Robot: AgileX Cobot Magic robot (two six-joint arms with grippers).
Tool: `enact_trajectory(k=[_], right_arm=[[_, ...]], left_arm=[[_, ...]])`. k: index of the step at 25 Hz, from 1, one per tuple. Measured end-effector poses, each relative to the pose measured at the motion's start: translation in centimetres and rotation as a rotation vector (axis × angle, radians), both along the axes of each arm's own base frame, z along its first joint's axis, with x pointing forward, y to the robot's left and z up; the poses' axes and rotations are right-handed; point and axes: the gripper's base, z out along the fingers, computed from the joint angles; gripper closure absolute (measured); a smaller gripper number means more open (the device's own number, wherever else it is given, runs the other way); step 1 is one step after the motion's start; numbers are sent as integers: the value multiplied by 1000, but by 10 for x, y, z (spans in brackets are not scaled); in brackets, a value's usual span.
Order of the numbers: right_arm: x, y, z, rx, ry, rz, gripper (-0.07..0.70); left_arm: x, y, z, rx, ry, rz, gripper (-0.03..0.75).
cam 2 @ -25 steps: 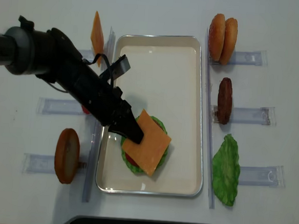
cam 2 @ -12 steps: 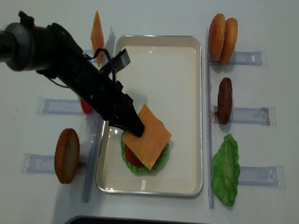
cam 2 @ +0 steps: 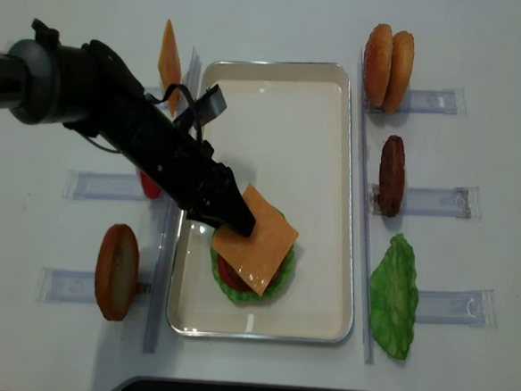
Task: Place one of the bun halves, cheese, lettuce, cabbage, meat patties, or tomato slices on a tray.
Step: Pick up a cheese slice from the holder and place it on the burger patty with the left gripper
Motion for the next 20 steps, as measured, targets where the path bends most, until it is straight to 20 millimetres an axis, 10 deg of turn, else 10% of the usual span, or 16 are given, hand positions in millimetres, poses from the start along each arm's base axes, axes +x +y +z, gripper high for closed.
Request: enact_trajectory(k=[20], right_arm=[[0,0,0,0,0,0,159]], left_arm=[[11,7,43,148,-22,-32,328]])
